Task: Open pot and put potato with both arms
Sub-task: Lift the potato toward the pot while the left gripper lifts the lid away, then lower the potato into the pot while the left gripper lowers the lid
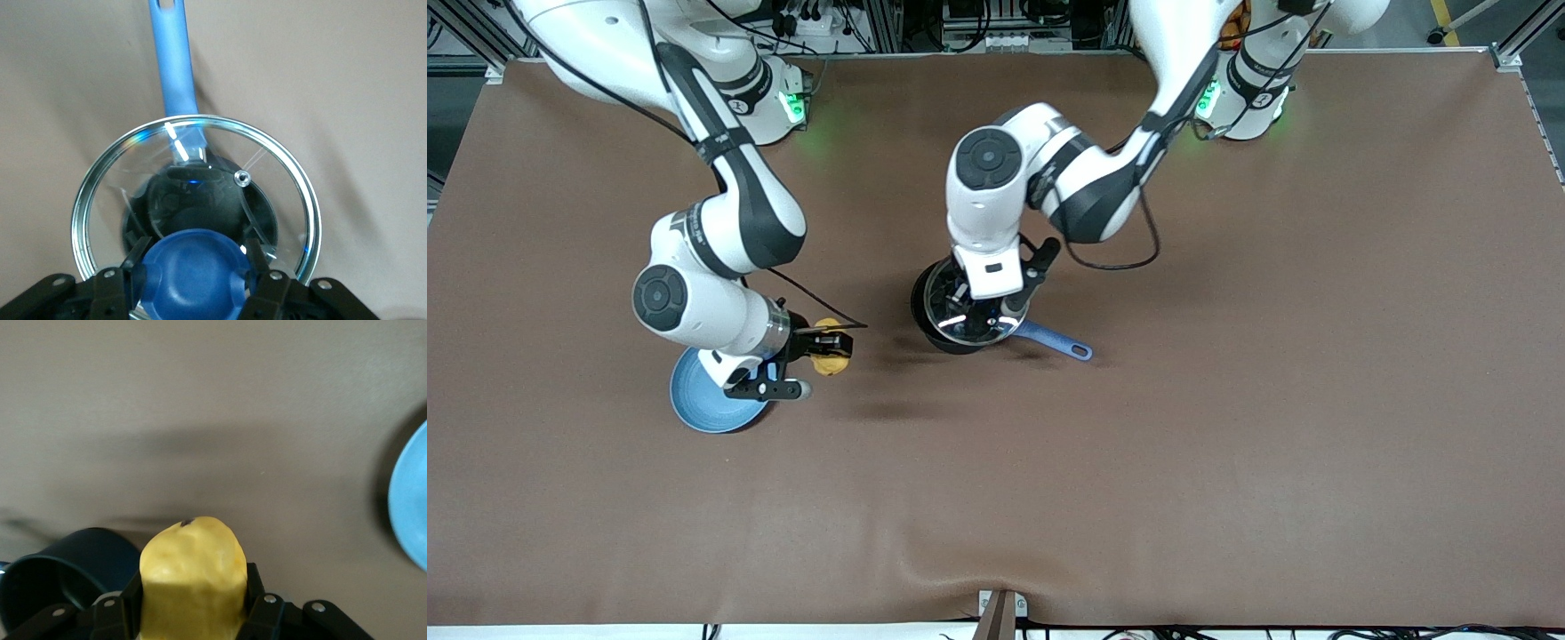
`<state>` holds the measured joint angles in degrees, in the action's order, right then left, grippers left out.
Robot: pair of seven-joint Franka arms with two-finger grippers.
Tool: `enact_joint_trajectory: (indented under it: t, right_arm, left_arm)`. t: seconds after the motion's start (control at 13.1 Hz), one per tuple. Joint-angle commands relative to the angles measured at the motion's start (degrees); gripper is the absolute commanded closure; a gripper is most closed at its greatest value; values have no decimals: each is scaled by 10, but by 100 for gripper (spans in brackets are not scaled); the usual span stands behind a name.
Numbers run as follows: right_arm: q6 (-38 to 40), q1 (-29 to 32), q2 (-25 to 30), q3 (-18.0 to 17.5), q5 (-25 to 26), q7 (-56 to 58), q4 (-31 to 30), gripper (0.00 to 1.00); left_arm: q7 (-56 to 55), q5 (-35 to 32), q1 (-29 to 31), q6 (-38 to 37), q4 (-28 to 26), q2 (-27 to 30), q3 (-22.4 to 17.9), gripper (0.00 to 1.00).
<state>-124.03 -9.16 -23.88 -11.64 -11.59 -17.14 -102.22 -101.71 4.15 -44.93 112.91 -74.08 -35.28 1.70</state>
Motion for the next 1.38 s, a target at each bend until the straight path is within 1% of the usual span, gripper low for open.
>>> enact_joint_trajectory:
  t: [0.0, 0.08, 0.15, 0.23, 0.38, 0.54, 0.77, 1.0, 1.3]
  right_arm:
    - [6, -70, 29, 6, 8, -92, 1, 100]
    - [5, -92, 28, 6, 29, -124, 7, 100]
    - [5, -116, 26, 6, 62, -163, 14, 100]
    - [6, -138, 23, 6, 98, -196, 20, 100]
    - [4, -175, 17, 7, 146, -241, 24, 100]
    - [-14, -192, 2, 7, 153, -275, 23, 100]
    - [-66, -202, -28, 7, 152, -305, 15, 100]
    - [-108, -207, -47, 7, 152, -315, -1, 100]
    - [-128, -224, -78, 12, 155, -332, -1, 100]
  left_arm:
    - [60, 18, 37, -53, -12, 44, 1, 100]
    - [90, 23, 54, -78, -14, 57, 2, 100]
    - [120, 37, 70, -95, -20, 71, 2, 100]
    - [139, 46, 85, -98, -28, 85, 2, 100]
    - [172, 63, 131, -99, -34, 103, 2, 100]
    - [240, 90, 179, -101, -45, 117, 2, 100]
    - [302, 98, 226, -102, -69, 133, 2, 100]
    - [381, 98, 279, -103, -122, 155, 2, 100]
    - [465, 98, 327, -103, -172, 180, 2, 100]
